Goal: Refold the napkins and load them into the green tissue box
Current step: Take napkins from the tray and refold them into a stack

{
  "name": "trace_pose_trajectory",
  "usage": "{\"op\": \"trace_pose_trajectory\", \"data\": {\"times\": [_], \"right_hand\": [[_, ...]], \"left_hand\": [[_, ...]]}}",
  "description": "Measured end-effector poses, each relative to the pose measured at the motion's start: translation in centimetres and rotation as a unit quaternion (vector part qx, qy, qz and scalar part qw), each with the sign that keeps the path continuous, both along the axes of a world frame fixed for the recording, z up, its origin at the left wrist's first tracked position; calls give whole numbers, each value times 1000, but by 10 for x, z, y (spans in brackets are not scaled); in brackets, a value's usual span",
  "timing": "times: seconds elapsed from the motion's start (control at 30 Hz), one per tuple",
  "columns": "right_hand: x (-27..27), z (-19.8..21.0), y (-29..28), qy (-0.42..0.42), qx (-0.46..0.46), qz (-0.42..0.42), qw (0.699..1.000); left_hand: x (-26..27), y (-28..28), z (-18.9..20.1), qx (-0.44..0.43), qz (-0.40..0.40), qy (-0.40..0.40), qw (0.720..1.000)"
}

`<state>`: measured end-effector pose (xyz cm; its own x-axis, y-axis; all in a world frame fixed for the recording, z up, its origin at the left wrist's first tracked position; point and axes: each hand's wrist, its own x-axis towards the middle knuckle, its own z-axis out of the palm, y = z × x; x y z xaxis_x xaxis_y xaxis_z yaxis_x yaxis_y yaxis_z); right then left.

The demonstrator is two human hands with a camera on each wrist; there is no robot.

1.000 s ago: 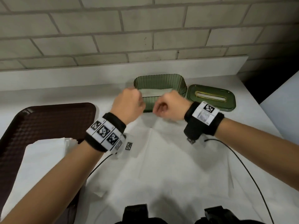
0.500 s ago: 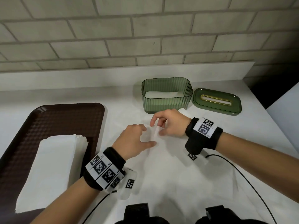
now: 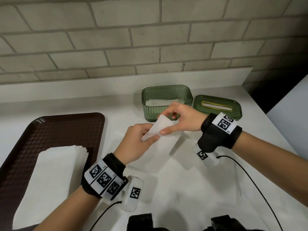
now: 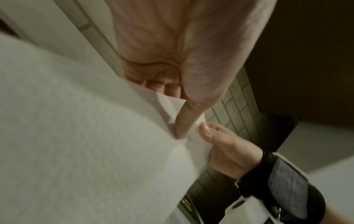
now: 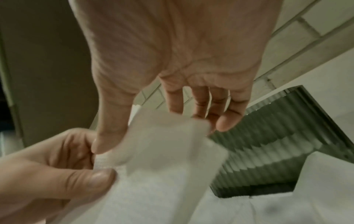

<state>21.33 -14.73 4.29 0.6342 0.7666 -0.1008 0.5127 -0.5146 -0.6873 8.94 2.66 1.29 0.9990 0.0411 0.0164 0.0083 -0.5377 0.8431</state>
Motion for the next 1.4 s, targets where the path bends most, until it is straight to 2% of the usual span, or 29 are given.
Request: {"op": "trace_pose_trajectory", "data": {"times": [0.17,0.33,0.43,0.5,0.6,0.67,0.73,0.87,1.03,1.1,1.3,1.4], "right_hand": [[11,9,-7,106,107,-43,988],[41,6,-9,121,178,-196,957],[61,8,-6,119,173,-244,947],[66,16,-2,132,185,-257,939],[69,23,2,229,252,-264,902],[67,25,2,263,276,-261,887],[66,22,1,264,273,-254,890],[64,16,-3,251,283,-244,893],[59,15,-12,241,277,-250,896],[57,17,-14,227,273,-249,901],[56,18,-11,155,277,-257,913],[62,21,-11,156,293,-296,896]], "left_hand": [[8,11,12,-132,6,16,991],[32,32,9,-206,100,61,972],[59,41,20,-215,164,-1,963],[77,44,30,-193,193,-55,960],[97,43,39,-212,228,-88,946],[103,39,40,-232,221,-97,942],[104,34,39,-211,207,-100,950],[93,25,38,-315,157,-17,936],[78,33,36,-385,84,3,919],[74,35,35,-376,57,-6,925],[67,35,33,-306,57,-54,949],[64,35,34,-301,24,-71,951]]}}
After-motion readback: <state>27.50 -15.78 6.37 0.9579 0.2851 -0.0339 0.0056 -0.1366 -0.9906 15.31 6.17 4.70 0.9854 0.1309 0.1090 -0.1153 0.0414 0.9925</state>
